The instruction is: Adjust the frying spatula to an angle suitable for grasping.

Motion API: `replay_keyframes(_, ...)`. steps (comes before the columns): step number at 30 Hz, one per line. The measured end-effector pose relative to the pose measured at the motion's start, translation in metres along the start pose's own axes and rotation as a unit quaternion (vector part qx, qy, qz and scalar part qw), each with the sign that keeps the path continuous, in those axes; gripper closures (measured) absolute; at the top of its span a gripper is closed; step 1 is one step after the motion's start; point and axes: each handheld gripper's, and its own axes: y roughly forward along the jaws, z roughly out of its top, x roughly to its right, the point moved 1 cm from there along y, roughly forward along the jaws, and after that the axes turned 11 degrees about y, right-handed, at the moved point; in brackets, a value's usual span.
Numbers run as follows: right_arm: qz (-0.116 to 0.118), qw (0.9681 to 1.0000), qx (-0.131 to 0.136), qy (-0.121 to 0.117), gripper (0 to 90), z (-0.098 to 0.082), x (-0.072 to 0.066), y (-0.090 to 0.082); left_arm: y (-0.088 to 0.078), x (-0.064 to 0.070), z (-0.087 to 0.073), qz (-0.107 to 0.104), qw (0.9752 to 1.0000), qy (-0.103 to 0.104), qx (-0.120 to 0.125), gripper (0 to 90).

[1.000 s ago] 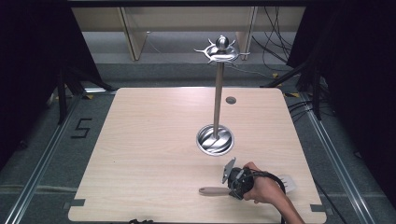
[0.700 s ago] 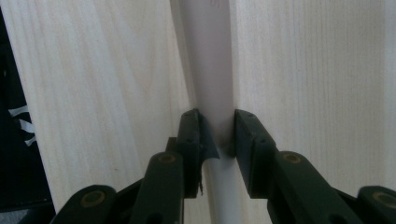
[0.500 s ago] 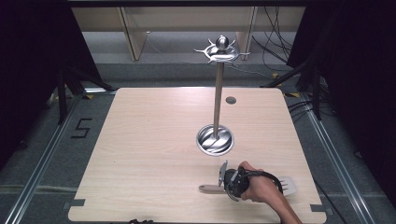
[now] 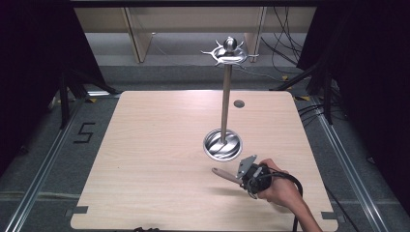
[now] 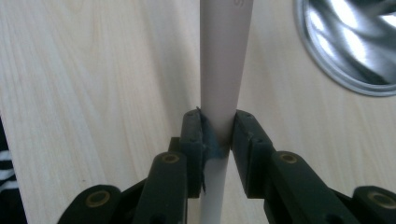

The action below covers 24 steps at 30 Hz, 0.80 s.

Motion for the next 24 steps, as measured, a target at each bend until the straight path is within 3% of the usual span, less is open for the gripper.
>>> replay_keyframes(1,0.004,0.9997,0.022,-0.002,75.5,-0.002,0.005,-0.004,0.000,0.000,0.000,-0.002,1.0000,0.000,-0.001,17.7)
replay_keyframes(4,0.000,0.9993,0.039,0.003,75.5,-0.003,0.009,-0.010,0.000,0.000,0.000,0.000,1.0000,0.001,-0.001,17.7)
replay_keyframes(6,-0.002,0.9991,0.043,0.004,75.5,-0.004,0.011,-0.012,0.000,0.000,0.000,0.001,1.0000,0.000,-0.001,17.7)
replay_keyframes(7,-0.002,0.9988,0.046,0.017,75.6,-0.005,0.010,-0.014,0.000,0.000,0.000,0.000,1.0000,0.000,-0.001,17.7)
replay_keyframes(9,0.001,0.9990,0.044,0.004,75.5,-0.004,0.015,-0.018,0.000,0.000,0.000,-0.001,1.0000,0.001,-0.001,17.7)
replay_keyframes(11,-0.001,0.9974,0.070,0.017,75.5,-0.007,0.017,-0.021,0.000,0.000,0.000,-0.002,1.0000,0.003,-0.001,17.7)
replay_keyframes(12,-0.001,0.9974,0.070,0.017,75.5,-0.007,0.017,-0.021,0.000,0.000,0.000,-0.001,1.0000,0.004,-0.001,17.7)
replay_keyframes(13,-0.004,0.9969,0.070,0.034,75.5,-0.008,0.017,-0.023,-0.001,0.000,0.000,0.001,1.0000,0.003,-0.001,17.7)
replay_keyframes(14,-0.004,0.9966,0.079,0.021,75.6,-0.008,0.019,-0.024,-0.001,0.000,0.000,0.001,1.0000,0.003,-0.001,17.7)
replay_keyframes(24,-0.016,0.9918,0.116,0.050,75.7,-0.011,0.025,-0.043,-0.001,0.000,0.000,-0.001,1.0000,0.003,0.000,17.7)
